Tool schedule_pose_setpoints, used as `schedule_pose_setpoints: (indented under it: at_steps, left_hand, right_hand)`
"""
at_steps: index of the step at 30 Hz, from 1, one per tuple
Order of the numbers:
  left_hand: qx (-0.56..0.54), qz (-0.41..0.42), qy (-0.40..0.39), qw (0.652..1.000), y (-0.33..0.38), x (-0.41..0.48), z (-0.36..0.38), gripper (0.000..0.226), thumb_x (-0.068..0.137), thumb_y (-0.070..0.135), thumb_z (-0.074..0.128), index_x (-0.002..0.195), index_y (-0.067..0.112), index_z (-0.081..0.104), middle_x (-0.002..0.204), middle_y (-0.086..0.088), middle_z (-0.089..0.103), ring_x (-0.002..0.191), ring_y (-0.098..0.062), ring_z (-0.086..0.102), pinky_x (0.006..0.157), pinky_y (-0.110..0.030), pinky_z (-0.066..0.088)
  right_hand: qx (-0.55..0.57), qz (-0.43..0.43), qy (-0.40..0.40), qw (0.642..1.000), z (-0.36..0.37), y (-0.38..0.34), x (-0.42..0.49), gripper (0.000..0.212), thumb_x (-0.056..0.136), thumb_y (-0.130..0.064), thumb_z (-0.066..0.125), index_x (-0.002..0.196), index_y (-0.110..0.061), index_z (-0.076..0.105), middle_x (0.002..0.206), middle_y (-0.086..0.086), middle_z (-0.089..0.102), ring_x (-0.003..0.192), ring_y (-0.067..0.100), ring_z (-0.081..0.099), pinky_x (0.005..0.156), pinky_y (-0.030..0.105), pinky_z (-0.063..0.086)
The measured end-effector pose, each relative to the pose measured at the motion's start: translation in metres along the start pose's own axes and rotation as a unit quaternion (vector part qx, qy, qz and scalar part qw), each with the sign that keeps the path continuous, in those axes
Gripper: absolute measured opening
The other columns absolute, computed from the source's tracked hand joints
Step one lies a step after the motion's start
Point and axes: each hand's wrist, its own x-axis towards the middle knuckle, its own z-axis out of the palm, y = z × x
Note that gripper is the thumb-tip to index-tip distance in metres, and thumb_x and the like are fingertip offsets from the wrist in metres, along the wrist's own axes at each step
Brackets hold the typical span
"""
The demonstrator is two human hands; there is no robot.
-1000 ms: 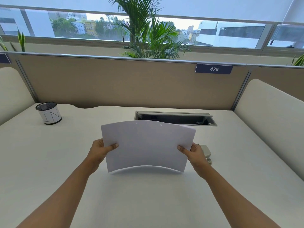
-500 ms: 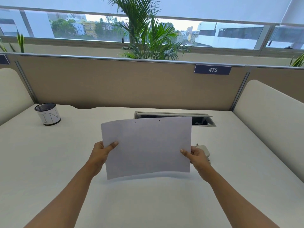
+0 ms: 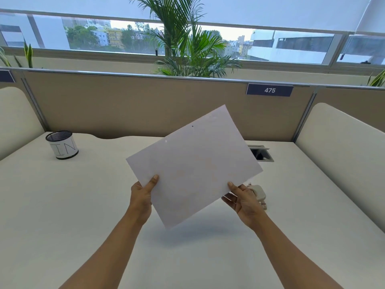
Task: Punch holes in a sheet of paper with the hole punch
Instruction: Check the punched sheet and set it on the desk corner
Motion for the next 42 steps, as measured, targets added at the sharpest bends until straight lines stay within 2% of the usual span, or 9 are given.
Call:
schedule_pose_setpoints:
  at_steps: [5,10,15,19,21,24,35,40,42]
  left_hand:
    - [-0.038,0.003,0.022,0.999,-0.013,-0.008,0.017,0.011,0.088,0.013,0.058,0.094,0.021,0.064,0.076,0.014,0.074,0.068,-0.006,0.069,0.057,-0.025,0.055]
    - [-0.036,0.002,0.02,0.999,-0.014,-0.008,0.011,0.02,0.086,0.003,0.058,0.098,0.02,0.062,0.081,0.011,0.074,0.072,-0.005,0.07,0.057,-0.021,0.056]
    - [0.063,0.023,0.008,0.998,0.002,0.002,-0.011,0.034,0.076,-0.004,0.068,0.105,0.013,0.06,0.094,0.0,0.068,0.084,-0.016,0.065,0.062,-0.023,0.055]
    - [0.164,0.033,-0.026,0.985,0.013,0.011,-0.024,0.036,0.072,-0.006,0.071,0.101,0.015,0.063,0.09,-0.002,0.07,0.08,-0.019,0.065,0.068,-0.028,0.052]
    - [0.183,0.027,-0.047,0.982,0.017,0.014,-0.026,0.038,0.071,-0.007,0.071,0.102,0.014,0.064,0.09,-0.003,0.071,0.078,-0.02,0.067,0.067,-0.027,0.053]
    - [0.183,0.021,-0.091,0.979,0.019,0.015,-0.021,0.033,0.072,-0.006,0.071,0.099,0.014,0.067,0.084,0.005,0.076,0.074,-0.014,0.072,0.062,-0.02,0.056]
    - [0.158,0.053,-0.084,0.983,0.02,0.011,-0.006,0.023,0.076,0.002,0.071,0.089,0.022,0.07,0.08,0.012,0.075,0.07,-0.007,0.071,0.059,-0.017,0.055]
    - [0.13,0.041,-0.071,0.988,0.013,0.007,-0.008,0.023,0.075,0.001,0.071,0.089,0.018,0.069,0.081,0.011,0.076,0.072,-0.008,0.071,0.06,-0.016,0.055]
    - [0.127,0.042,-0.074,0.988,0.013,0.007,-0.006,0.02,0.077,0.001,0.069,0.088,0.017,0.069,0.08,0.01,0.076,0.07,-0.008,0.071,0.059,-0.016,0.055]
  right_hand:
    - [-0.043,-0.012,-0.049,0.998,0.03,0.02,0.0,0.012,0.089,-0.005,0.055,0.098,-0.008,0.061,0.088,0.004,0.075,0.081,0.015,0.072,0.066,0.024,0.057]
    - [-0.09,-0.06,-0.01,0.994,0.037,0.02,0.003,0.03,0.088,-0.002,0.056,0.117,-0.007,0.055,0.107,0.01,0.068,0.096,0.022,0.065,0.081,0.034,0.057]
    - [-0.153,-0.088,0.012,0.984,0.031,0.008,0.006,0.022,0.087,-0.002,0.058,0.102,-0.017,0.063,0.087,-0.011,0.074,0.082,0.009,0.07,0.073,0.029,0.058]
    - [-0.213,-0.108,0.021,0.971,0.027,-0.004,0.008,0.018,0.086,-0.007,0.062,0.092,-0.024,0.065,0.091,-0.007,0.072,0.086,0.014,0.067,0.079,0.032,0.055]
    - [-0.243,-0.113,0.014,0.963,0.029,-0.009,0.008,0.016,0.086,-0.01,0.063,0.087,-0.026,0.065,0.09,-0.007,0.071,0.085,0.013,0.067,0.075,0.026,0.054]
    - [-0.272,-0.109,-0.012,0.956,0.033,-0.01,0.006,0.02,0.088,-0.009,0.061,0.082,-0.027,0.067,0.086,-0.008,0.071,0.076,0.006,0.067,0.063,0.014,0.053]
    - [-0.263,-0.112,-0.002,0.958,0.034,-0.008,0.003,0.018,0.088,-0.012,0.061,0.089,-0.03,0.065,0.089,-0.012,0.071,0.079,-0.001,0.066,0.06,0.008,0.051]
    - [-0.265,-0.11,-0.017,0.958,0.03,0.0,0.0,0.019,0.088,-0.007,0.06,0.086,-0.024,0.068,0.093,0.004,0.071,0.085,0.018,0.066,0.081,0.028,0.054]
    - [-0.261,-0.113,-0.016,0.959,0.03,0.0,0.0,0.018,0.088,-0.007,0.059,0.087,-0.023,0.068,0.094,0.007,0.07,0.084,0.019,0.066,0.078,0.026,0.054]
